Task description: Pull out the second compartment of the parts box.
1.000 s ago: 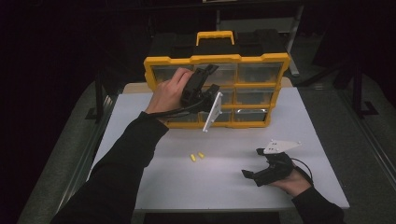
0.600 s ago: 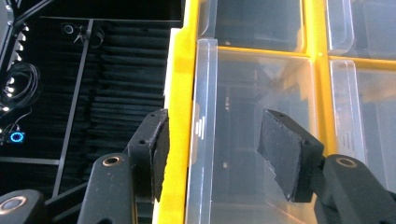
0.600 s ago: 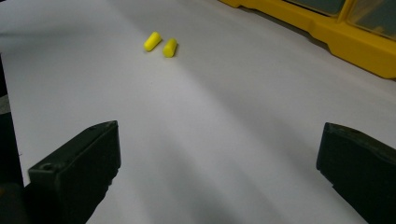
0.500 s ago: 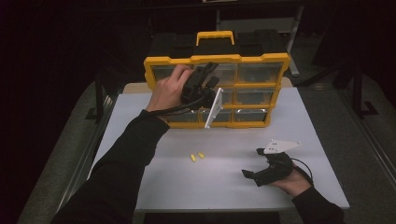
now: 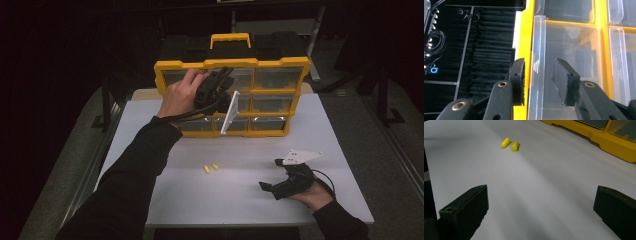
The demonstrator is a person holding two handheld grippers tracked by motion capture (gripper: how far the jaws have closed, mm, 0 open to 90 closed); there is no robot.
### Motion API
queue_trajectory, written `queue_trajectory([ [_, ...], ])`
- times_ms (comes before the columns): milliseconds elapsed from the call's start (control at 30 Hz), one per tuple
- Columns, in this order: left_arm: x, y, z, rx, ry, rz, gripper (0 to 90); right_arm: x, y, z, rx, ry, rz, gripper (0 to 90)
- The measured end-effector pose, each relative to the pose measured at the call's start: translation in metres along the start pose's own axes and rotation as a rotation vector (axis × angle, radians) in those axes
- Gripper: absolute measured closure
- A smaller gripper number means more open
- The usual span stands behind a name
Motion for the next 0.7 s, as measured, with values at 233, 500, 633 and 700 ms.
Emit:
queue_trajectory([
  [233, -0.0025, 0.0006, -0.0009, -0.012, 0.017, 0.03, 68.8, 0.0003, -0.0001, 0.0004, 0.0, 0.0, -0.003, 0.0],
  [500, -0.0027, 0.0011, 0.0017, -0.016, 0.007, 0.031, 74.0, 0.0007, -0.0004, 0.0004, -0.001, 0.001, -0.005, 0.0],
  [633, -0.0024, 0.0013, 0.0026, -0.014, 0.01, 0.032, 76.6, 0.0008, -0.0004, 0.0007, 0.0, -0.002, -0.006, 0.0],
  [700, -0.0023, 0.0017, 0.0022, -0.013, 0.013, 0.031, 76.8, 0.0007, -0.0003, 0.0008, 0.0, -0.002, -0.005, 0.0],
])
Point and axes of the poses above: each handheld gripper's, and its own axes: y roughly forward along the jaws, x roughly out of its top, z roughly to its left, the point moved 8 cm from there along y, roughly forward along the jaws, and after that the axes turned 1 degree about -z, right-handed, at the moved point
